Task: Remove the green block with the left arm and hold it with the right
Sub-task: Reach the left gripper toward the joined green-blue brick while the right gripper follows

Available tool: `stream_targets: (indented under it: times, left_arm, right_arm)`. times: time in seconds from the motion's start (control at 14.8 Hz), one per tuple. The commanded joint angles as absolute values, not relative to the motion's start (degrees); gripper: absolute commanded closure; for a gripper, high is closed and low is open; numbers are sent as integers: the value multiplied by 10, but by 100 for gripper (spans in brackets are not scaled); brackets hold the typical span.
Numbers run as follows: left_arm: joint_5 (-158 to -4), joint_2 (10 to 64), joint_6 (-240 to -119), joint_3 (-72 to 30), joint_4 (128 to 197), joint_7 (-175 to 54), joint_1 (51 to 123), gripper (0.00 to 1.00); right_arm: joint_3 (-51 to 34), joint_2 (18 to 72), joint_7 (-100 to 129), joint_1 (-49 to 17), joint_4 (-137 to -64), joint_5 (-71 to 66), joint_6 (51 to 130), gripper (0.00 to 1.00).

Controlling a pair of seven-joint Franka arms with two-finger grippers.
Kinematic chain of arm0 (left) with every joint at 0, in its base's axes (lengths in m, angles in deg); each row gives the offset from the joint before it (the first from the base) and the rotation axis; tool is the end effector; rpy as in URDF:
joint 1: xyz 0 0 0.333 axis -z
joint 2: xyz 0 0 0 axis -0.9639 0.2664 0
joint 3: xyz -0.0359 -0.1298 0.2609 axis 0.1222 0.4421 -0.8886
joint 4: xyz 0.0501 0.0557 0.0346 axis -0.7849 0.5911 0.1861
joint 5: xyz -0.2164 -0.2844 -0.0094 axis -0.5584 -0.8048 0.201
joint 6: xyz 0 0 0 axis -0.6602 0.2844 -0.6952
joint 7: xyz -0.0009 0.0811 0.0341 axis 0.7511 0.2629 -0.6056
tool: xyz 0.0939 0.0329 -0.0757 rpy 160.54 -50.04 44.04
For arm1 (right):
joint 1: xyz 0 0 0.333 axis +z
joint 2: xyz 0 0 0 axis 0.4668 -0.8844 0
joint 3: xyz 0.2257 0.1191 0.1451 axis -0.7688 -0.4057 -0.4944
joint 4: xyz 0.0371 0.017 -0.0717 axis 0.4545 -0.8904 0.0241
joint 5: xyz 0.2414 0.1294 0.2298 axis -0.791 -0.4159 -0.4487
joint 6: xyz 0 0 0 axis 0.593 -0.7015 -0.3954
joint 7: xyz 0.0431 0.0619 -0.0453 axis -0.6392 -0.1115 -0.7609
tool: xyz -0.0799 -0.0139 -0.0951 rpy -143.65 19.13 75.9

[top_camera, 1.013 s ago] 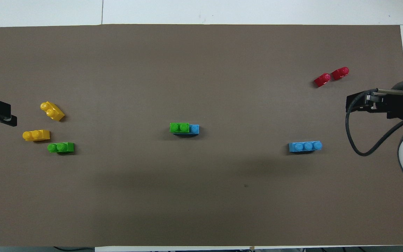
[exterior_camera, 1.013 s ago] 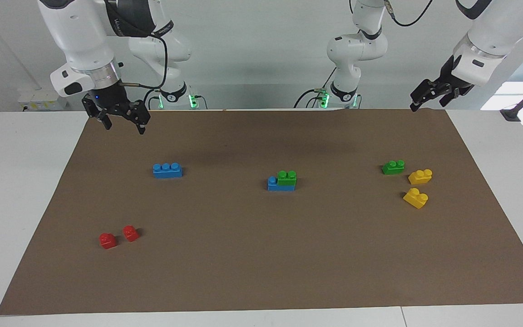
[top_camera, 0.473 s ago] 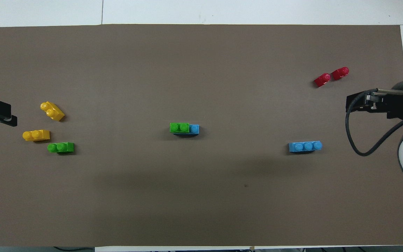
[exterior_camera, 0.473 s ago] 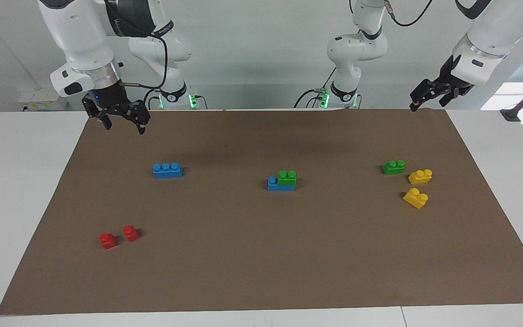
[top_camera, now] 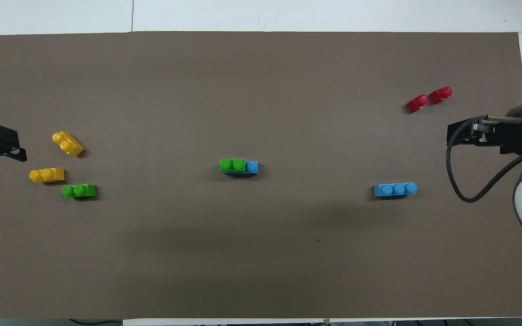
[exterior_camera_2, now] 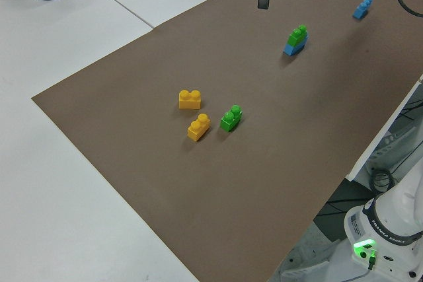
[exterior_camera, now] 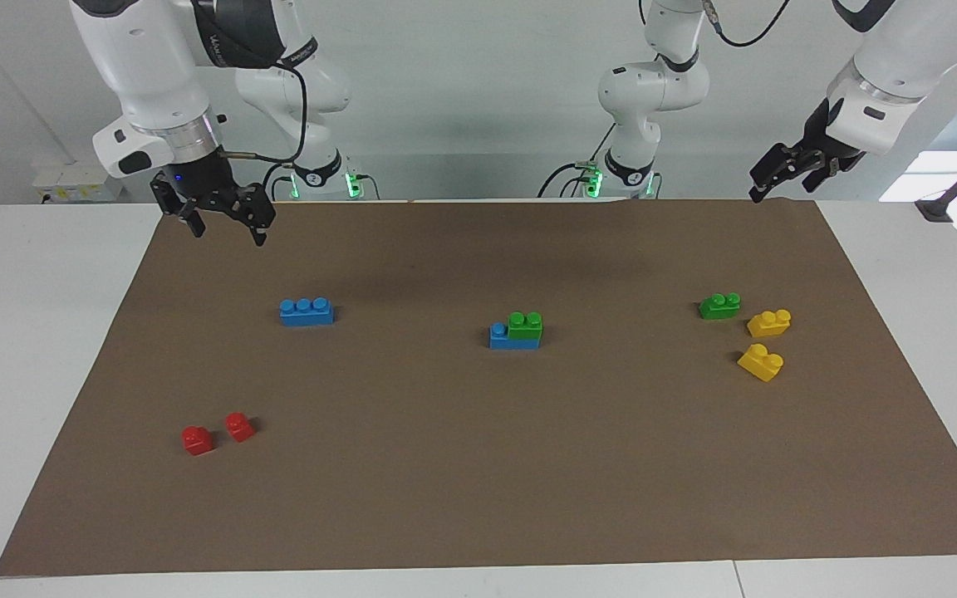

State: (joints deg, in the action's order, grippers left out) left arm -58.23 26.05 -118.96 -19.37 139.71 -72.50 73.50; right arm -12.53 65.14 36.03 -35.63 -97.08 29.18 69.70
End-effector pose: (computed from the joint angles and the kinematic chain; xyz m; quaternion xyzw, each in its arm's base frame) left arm 0.4856 -0.0354 0.6021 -0.9769 -0.2022 0.0695 0.0014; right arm 0.5018 0.0279 0.5586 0.9954 -0.0928 0.0118 0.0184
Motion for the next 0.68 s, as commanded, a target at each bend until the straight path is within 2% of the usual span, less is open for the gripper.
stream_targets:
  times: [0.0, 0.61]
  left_arm:
    - [-591, 219, -1253, -197, 1471, -900, 781, 0]
    - [-591, 145, -1446, -196, 1645, -1303, 886, 0]
  right_arm:
    - [-131, 667, 400, -349, -991, 276, 697, 0]
    - [-131, 655, 641, -300, -1024, 218, 743, 0]
